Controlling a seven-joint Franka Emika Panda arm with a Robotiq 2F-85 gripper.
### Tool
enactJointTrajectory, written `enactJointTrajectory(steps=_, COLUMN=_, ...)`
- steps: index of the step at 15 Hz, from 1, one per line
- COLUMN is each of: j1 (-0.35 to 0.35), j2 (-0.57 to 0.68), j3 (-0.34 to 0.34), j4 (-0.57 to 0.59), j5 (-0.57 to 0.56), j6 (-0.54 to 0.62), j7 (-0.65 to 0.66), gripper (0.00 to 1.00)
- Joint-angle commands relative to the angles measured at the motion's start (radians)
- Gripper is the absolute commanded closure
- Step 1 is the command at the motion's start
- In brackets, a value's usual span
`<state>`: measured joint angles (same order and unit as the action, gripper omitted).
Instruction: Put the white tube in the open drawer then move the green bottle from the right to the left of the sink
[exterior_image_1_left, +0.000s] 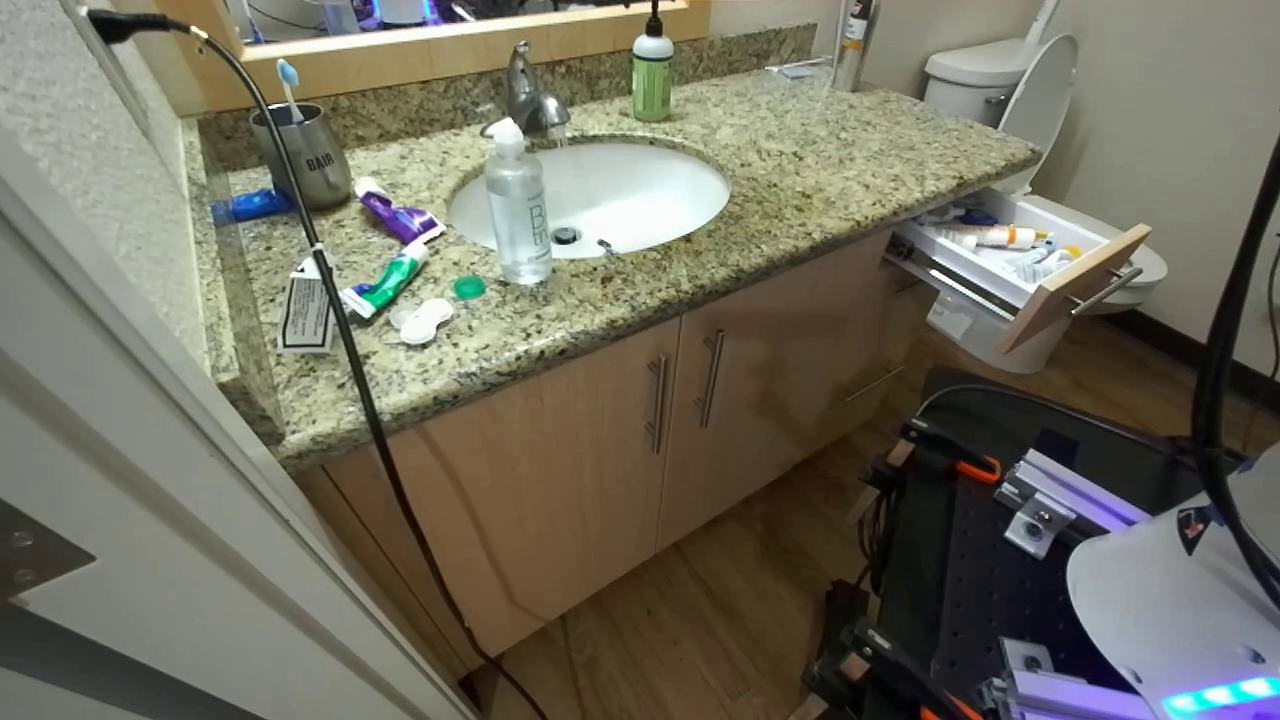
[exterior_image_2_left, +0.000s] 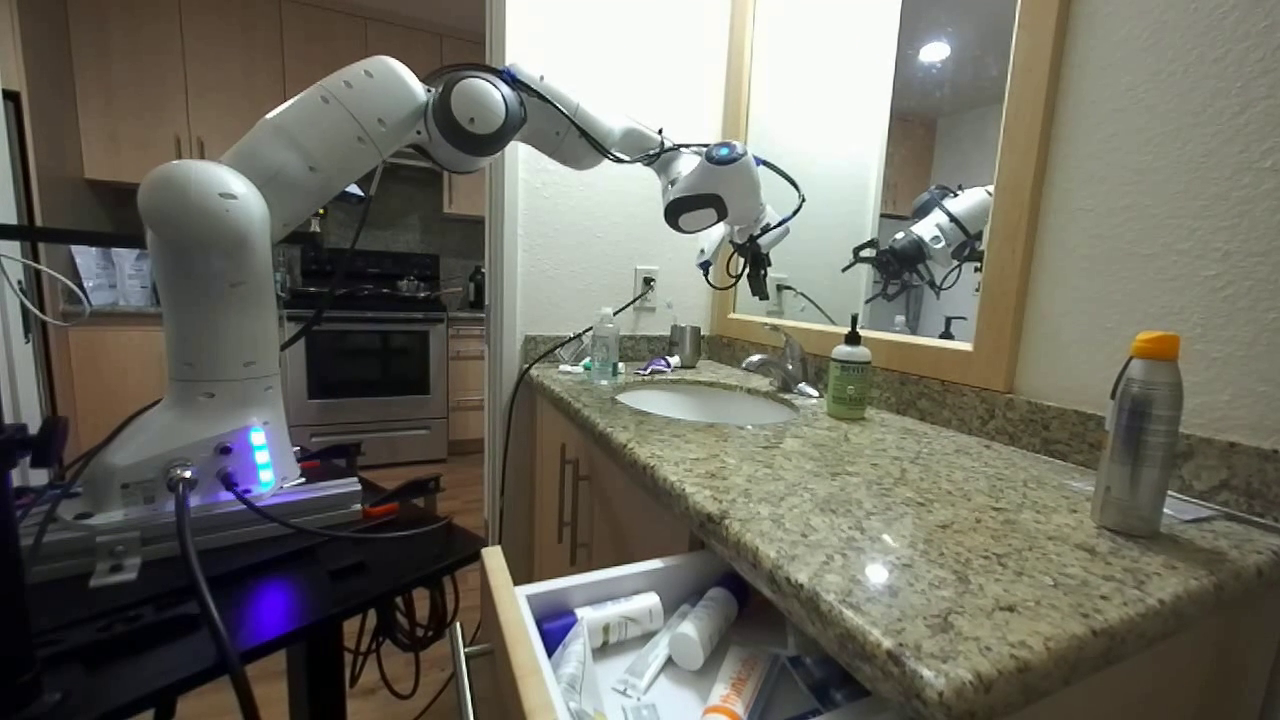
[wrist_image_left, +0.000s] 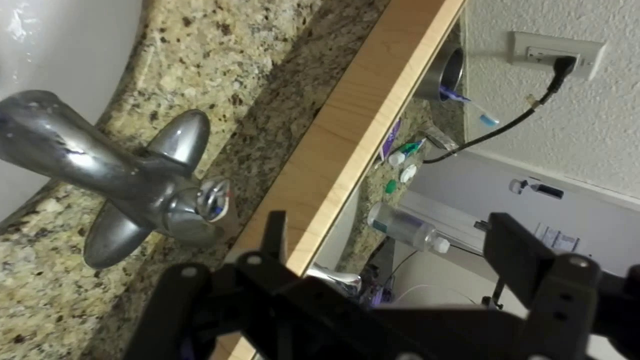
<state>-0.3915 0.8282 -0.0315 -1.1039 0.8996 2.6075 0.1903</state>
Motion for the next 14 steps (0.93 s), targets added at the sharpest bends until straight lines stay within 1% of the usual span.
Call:
enactJointTrajectory(steps=1, j1=-0.015, j2=0.085, j3=0.012, j4=0.111, j5=0.014, j6=0.046, j7=-0.016, gripper=0.00)
enactJointTrajectory(steps=3, j1=-0.020, j2=0.123, j3=-0.003, j4=0.148, j5=-0.025, j6=0.054, j7=0.020, gripper=0.00)
enactJointTrajectory(steps=4, j1=-0.021, j2=0.139, j3=-0.019, j4=0.159, j5=-0.046, j6=0.045, j7=0.042, gripper=0.00)
enactJointTrajectory(steps=6, j1=-0.034, j2=0.160, j3=-0.026, j4=0.168, j5=-0.080, j6=0.000, j7=0.071, gripper=0.00)
enactJointTrajectory(steps=7, j1=-0.029, j2=0.164, j3=-0.038, j4=0.161, j5=-0.073, j6=-0.006, j7=0.074, gripper=0.00)
enactJointTrajectory(steps=11, j1=-0.027, j2=0.173, j3=-0.023, j4=0.166, j5=-0.066, j6=-0.026, j7=0.091, gripper=0.00)
enactJointTrajectory(steps=14, j1=-0.026, j2=0.156, j3=0.008, j4=0.177, j5=-0.047, j6=-0.013, j7=0.053, gripper=0.00)
